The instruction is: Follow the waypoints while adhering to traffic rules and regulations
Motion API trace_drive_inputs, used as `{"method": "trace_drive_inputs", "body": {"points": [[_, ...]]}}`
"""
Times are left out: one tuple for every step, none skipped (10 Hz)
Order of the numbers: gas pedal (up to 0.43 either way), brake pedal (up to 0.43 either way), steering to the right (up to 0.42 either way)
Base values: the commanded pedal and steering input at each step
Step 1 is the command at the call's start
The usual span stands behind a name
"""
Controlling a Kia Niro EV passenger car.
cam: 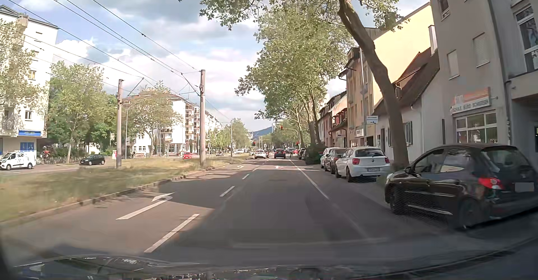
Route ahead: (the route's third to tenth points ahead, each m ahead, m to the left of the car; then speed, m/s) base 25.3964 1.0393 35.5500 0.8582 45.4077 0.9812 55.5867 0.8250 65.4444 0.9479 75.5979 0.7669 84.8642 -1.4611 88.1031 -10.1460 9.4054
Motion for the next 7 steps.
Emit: {"method": "trace_drive_inputs", "body": {"points": [[0.039, 0.0, 0.0], [0.039, 0.0, 0.0], [0.039, 0.0, 0.0], [0.039, 0.0, 0.0], [0.028, 0.0, 0.0], [0.028, 0.0, 0.0], [0.028, 0.0, 0.0]]}}
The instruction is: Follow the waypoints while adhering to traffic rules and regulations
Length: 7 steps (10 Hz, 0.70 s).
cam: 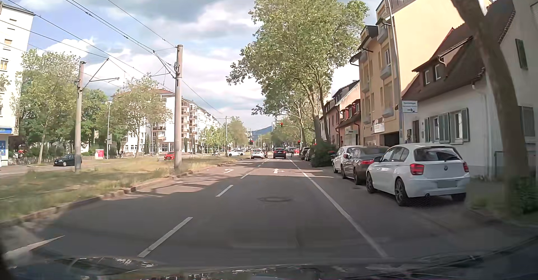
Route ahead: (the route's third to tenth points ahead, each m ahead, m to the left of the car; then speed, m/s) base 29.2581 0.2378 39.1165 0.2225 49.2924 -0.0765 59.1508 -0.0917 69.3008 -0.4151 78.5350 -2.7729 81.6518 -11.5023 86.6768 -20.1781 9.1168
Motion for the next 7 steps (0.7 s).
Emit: {"method": "trace_drive_inputs", "body": {"points": [[0.02, 0.0, 0.0], [0.02, 0.0, 0.0], [0.02, 0.0, 0.0], [0.02, 0.0, 0.0], [0.008, 0.0, 0.0], [0.008, 0.0, 0.0], [0.0, 0.0, -0.001]]}}
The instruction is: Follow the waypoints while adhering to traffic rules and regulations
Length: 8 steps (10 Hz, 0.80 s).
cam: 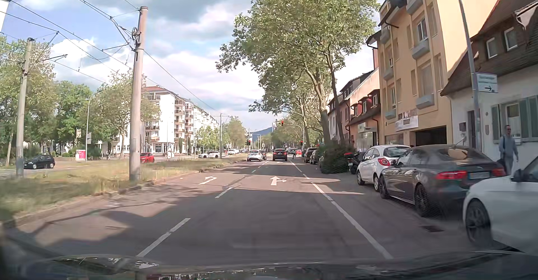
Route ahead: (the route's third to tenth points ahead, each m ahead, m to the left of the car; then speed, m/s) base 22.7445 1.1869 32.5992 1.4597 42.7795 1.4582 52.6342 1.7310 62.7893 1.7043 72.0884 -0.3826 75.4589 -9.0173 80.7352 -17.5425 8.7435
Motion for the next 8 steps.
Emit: {"method": "trace_drive_inputs", "body": {"points": [[0.0, 0.0, -0.002], [0.0, 0.0, -0.001], [0.0, 0.0, -0.003], [0.0, 0.0, -0.003], [0.0, 0.0, -0.003], [0.0, 0.0, -0.003], [0.0, 0.0, -0.003], [0.0, 0.0, -0.003]]}}
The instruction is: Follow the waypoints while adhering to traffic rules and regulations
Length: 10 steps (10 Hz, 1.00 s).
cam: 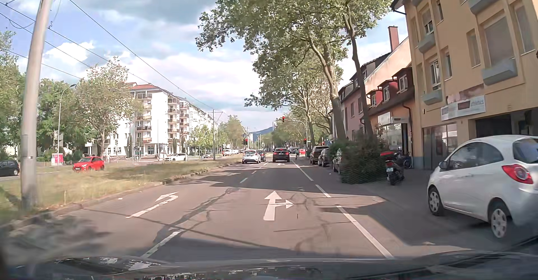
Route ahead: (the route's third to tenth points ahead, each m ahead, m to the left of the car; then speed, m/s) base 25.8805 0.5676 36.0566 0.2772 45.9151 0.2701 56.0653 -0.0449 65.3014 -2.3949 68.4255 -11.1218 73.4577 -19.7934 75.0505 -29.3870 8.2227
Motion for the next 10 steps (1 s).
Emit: {"method": "trace_drive_inputs", "body": {"points": [[0.0, 0.0, -0.003], [0.0, 0.0, -0.003], [0.0, 0.0, 0.0], [0.0, 0.0, 0.003], [0.0, 0.0, 0.003], [0.0, 0.0, 0.003], [0.0, 0.0, 0.003], [0.0, 0.0, 0.003], [0.0, 0.0, 0.003], [0.0, 0.0, 0.003]]}}
